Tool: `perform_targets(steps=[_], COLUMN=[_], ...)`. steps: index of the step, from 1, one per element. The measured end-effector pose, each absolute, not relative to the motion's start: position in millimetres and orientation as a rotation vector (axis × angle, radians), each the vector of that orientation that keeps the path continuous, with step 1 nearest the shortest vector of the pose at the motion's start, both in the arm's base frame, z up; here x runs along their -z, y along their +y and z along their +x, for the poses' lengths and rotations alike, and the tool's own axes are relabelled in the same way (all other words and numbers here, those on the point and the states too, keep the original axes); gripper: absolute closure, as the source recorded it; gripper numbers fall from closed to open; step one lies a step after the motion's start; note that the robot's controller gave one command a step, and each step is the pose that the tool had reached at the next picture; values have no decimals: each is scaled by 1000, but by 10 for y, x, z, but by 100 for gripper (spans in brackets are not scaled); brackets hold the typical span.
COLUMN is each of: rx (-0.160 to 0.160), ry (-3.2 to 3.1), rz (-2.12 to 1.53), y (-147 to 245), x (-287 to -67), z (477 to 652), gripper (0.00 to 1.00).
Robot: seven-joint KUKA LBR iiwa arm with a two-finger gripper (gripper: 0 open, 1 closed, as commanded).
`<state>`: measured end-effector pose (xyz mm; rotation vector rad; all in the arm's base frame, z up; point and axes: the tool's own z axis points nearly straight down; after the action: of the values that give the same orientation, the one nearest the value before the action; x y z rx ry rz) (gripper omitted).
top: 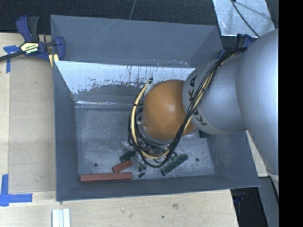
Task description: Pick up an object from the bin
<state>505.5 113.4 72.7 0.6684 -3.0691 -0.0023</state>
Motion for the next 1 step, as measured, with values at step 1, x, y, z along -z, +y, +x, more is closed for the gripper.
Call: perform_targets(steps=[1], rx=[3], ry=[-3069], rz=[667], y=[1134], x=[-728], z=[5055], gripper=[100])
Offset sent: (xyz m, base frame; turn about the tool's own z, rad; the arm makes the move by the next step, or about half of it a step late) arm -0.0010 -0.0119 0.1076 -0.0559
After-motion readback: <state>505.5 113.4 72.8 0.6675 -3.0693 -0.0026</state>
